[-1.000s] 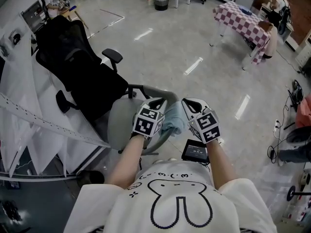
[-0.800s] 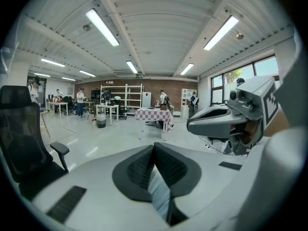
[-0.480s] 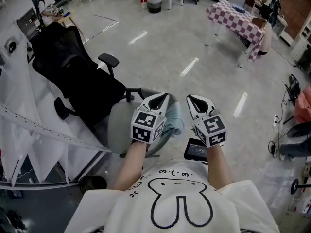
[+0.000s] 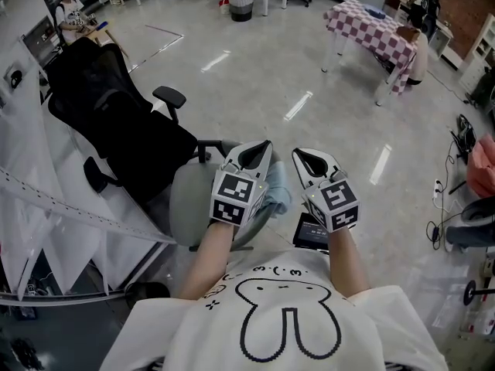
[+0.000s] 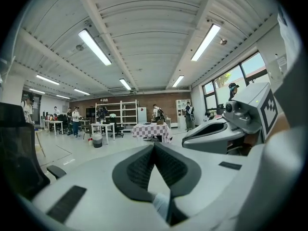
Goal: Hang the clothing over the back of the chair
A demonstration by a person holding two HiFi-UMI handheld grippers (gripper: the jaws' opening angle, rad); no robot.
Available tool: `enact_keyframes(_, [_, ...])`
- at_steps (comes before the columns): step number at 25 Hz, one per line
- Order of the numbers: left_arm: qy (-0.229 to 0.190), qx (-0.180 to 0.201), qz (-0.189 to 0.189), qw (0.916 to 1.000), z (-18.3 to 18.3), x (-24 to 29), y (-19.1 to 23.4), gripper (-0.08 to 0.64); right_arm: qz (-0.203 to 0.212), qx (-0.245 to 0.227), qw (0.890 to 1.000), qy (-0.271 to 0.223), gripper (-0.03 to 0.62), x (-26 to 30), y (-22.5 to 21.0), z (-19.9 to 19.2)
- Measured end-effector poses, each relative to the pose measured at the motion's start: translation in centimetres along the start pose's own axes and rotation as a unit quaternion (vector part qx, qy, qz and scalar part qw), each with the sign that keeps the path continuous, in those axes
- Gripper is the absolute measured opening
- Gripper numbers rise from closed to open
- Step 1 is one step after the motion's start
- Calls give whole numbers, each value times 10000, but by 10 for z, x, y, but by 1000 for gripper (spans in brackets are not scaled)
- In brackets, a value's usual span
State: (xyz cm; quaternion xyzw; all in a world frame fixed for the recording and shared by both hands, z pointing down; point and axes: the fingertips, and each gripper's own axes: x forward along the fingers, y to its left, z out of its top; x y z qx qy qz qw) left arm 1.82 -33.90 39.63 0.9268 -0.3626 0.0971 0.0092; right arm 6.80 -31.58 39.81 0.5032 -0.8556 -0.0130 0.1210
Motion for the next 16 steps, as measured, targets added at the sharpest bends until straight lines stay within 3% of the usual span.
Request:
enact_keyframes(11, [-113,111,-8,9999,12,-6,-6,21,97,107,9998,-128,-6,-8,6,12])
enact_keyframes(16, [-136,90,-49,9999,14,-8,-13,21,64,-86,9999,-53,-5,-13,10,11])
